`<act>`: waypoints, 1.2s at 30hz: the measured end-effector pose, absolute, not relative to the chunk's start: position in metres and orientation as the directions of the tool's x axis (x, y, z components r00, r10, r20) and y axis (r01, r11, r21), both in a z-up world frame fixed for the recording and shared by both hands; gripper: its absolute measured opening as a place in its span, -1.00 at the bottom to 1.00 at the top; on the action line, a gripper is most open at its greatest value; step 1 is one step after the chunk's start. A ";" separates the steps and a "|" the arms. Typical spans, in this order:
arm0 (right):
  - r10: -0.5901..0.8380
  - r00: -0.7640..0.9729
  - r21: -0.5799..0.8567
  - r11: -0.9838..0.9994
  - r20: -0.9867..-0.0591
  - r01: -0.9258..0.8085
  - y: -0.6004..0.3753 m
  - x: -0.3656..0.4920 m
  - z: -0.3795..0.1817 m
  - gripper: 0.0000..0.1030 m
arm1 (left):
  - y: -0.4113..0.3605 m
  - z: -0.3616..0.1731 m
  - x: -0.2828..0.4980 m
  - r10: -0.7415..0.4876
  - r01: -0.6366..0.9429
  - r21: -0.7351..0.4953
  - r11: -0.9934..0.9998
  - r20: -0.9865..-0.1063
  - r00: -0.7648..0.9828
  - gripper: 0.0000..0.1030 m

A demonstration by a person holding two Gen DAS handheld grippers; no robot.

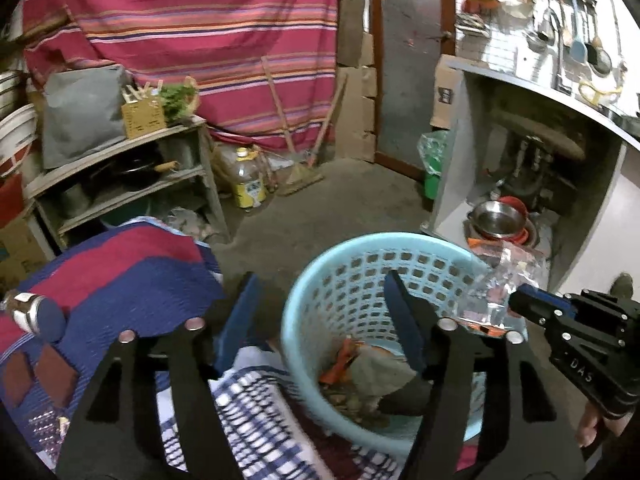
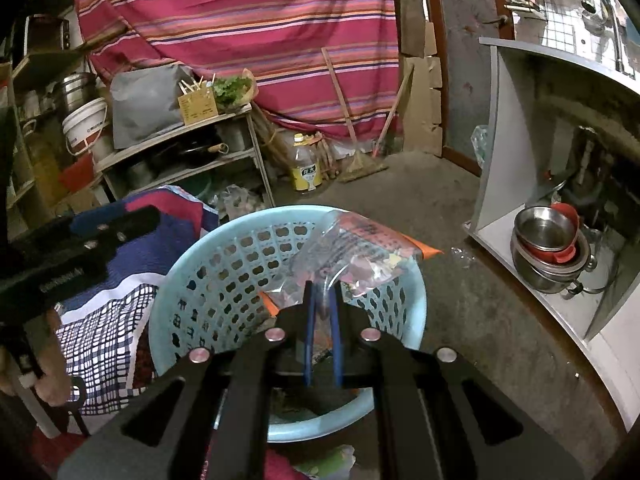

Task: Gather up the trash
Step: 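Hold the cloth and bag over the basket and open both tools to drop them, then move both empty tools back over the table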

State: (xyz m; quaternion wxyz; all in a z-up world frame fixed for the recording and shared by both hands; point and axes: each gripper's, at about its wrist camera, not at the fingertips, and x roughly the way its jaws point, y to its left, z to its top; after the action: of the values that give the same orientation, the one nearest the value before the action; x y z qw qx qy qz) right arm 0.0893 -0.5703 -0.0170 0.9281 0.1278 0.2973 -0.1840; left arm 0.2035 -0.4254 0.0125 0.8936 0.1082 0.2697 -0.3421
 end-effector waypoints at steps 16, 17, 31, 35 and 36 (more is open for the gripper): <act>-0.258 0.745 0.081 0.919 -0.615 0.385 -0.531 0.122 -0.024 -0.84 | -0.301 0.025 0.205 -0.388 0.467 0.024 0.884 -0.518 0.763 0.78; -0.259 0.742 0.078 0.920 -0.618 0.385 -0.530 0.124 -0.025 -0.84 | -0.291 0.024 0.205 -0.373 0.451 0.028 0.892 -0.517 0.770 0.79; -0.285 0.685 0.042 0.907 -0.671 0.419 -0.513 0.144 -0.036 0.05 | -0.154 0.034 0.217 -0.205 0.245 0.011 0.970 -0.510 0.835 0.82; -0.303 0.680 0.029 0.902 -0.668 0.430 -0.506 0.138 -0.034 0.26 | -0.125 0.035 0.217 -0.168 0.195 0.001 0.981 -0.504 0.847 0.82; -0.306 0.682 0.028 0.901 -0.664 0.432 -0.505 0.137 -0.032 0.34 | -0.118 0.035 0.216 -0.158 0.183 0.000 0.983 -0.505 0.849 0.82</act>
State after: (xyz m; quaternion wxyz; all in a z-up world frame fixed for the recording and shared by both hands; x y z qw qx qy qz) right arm 0.1366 -0.5051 -0.0319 0.9125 0.0915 0.3435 -0.2023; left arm 0.2161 -0.1176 0.0346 0.9612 0.0242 0.2602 -0.0888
